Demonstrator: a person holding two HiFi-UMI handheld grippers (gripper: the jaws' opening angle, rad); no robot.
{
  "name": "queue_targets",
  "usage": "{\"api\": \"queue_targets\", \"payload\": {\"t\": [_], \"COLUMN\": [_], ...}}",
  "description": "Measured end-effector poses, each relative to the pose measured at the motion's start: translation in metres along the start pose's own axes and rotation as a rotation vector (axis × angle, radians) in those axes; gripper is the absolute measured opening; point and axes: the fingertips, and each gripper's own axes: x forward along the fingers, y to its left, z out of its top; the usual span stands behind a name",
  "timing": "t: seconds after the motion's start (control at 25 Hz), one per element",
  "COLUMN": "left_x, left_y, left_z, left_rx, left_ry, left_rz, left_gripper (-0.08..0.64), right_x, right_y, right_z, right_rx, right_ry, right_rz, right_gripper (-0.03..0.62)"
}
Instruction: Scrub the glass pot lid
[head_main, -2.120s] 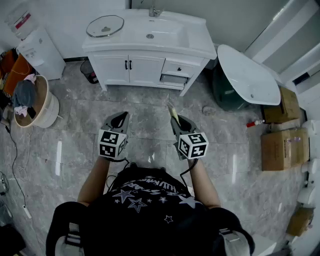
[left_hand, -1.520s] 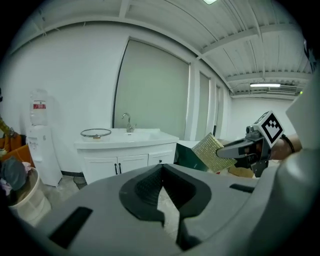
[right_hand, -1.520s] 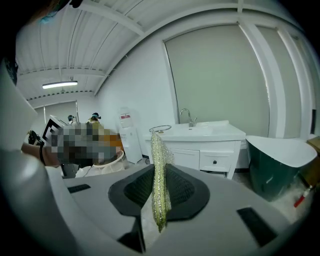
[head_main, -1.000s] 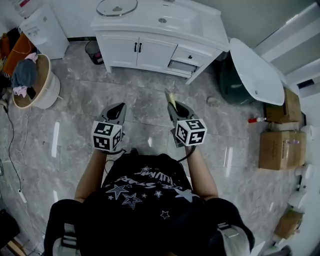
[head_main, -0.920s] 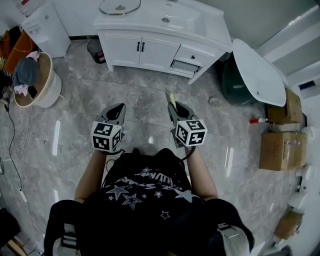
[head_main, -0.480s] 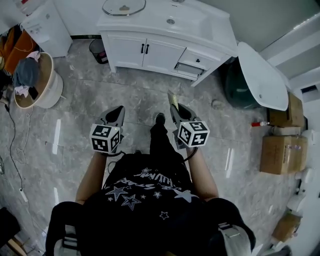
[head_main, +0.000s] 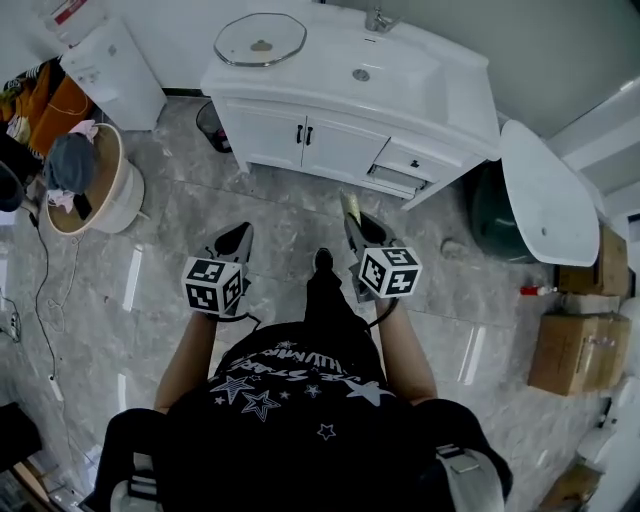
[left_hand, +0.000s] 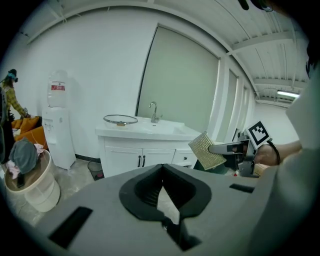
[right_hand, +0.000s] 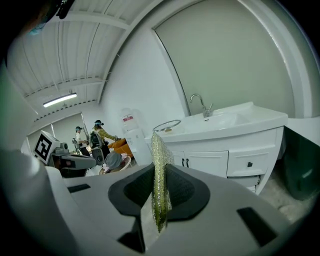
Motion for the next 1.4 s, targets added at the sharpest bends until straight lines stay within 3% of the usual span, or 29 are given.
{"api": "queue_targets", "payload": {"t": [0.2,0.48,1.08,1.4], "left_x": [0.059,0.118,0.214,0.237], "left_y": [-0.001,0.004,0.055,0.084], "left_z": [0.044,0.073,0.135,0.154], "left_rx": [-0.031,-0.049,-0.136,-0.201], "left_ry": [-0.002,0.03,-0.011,-0.031], "left_rz": [0.008,0.033,0.132,0.17], "left_gripper": [0.009,0.009,0.009,0.009], "right_x": [0.037,0.086,0.188,0.229], "right_y": [-0.05,-0.1,-0.17,-0.182], "right_z": [0.027,0.067,0.14,0.157], "right_rx": [0.031,0.038,-0.009,0.0], "right_ry": [0.037,0.052,0.057,0.081], "right_rz": [0.019,0.056,0.145,0.167], "right_gripper": [0.067,0.067,0.067,0.067]}}
